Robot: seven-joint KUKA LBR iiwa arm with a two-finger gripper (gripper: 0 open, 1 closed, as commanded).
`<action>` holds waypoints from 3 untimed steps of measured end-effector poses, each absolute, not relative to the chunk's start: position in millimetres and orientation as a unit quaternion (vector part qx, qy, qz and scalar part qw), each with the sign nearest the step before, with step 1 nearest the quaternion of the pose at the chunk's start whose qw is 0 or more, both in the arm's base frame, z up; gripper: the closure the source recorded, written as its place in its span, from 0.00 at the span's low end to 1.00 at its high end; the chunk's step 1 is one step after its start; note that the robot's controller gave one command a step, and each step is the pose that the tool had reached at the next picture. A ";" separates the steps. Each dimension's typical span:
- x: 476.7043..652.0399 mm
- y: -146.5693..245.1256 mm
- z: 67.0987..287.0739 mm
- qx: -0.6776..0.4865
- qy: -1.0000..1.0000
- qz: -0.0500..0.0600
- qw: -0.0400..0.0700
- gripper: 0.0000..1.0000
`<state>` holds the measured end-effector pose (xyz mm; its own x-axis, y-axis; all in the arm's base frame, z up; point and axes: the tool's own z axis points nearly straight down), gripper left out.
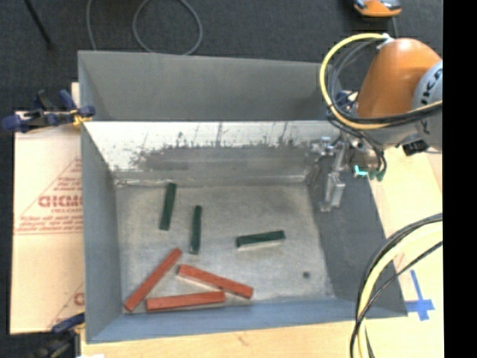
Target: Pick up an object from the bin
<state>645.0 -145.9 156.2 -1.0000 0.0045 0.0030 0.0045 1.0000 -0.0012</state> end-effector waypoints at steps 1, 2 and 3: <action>608.0 -67.3 67.4 -0.019 -1.000 -0.001 0.001 0.00; 574.5 -28.3 101.9 -0.064 -0.998 -0.001 -0.001 0.00; 567.4 -26.9 108.5 -0.077 -0.997 0.000 0.000 0.00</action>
Offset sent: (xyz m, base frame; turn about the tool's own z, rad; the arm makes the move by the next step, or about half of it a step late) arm -0.0361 0.0755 -0.0862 0.0386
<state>567.4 -26.9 108.5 -0.9880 0.1544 0.0004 0.1544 0.9880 0.0010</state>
